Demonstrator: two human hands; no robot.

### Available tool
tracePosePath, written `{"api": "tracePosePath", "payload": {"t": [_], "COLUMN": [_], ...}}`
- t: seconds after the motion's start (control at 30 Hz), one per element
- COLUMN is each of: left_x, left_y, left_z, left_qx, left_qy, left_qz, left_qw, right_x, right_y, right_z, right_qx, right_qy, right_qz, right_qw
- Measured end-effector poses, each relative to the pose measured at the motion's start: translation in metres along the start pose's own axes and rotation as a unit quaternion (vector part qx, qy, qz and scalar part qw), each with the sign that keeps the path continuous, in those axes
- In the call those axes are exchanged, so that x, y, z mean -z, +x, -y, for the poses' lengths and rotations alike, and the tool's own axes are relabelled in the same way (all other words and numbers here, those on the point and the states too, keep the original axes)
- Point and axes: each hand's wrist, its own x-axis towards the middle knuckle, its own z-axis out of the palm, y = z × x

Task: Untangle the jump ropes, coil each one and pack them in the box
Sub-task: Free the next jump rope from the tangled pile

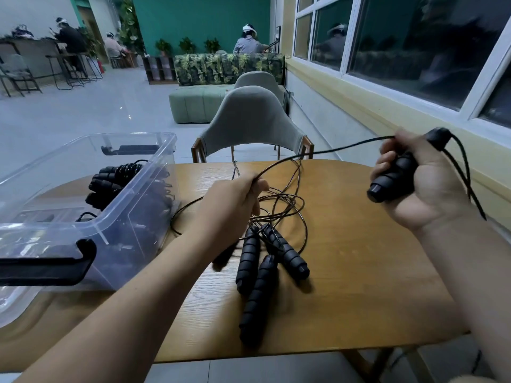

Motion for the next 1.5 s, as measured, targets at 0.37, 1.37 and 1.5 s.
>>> {"api": "tracePosePath", "payload": {"t": [0.37, 1.37, 1.5], "left_x": [-0.008, -0.004, -0.003], "left_y": [-0.011, -0.007, -0.004], "left_z": [-0.032, -0.005, -0.005], "left_qx": [-0.043, -0.031, -0.009], "left_qy": [0.008, 0.025, 0.000], "left_qz": [0.016, 0.006, 0.012], "left_qw": [0.999, 0.999, 1.000], "right_x": [-0.028, -0.016, 0.002], "right_y": [-0.032, -0.014, -0.003], "right_z": [-0.060, -0.006, 0.008], "right_qx": [-0.085, 0.000, 0.009], "right_qy": [-0.111, -0.032, 0.009], "right_qz": [0.062, 0.097, 0.060], "right_qw": [0.988, 0.995, 0.998]}}
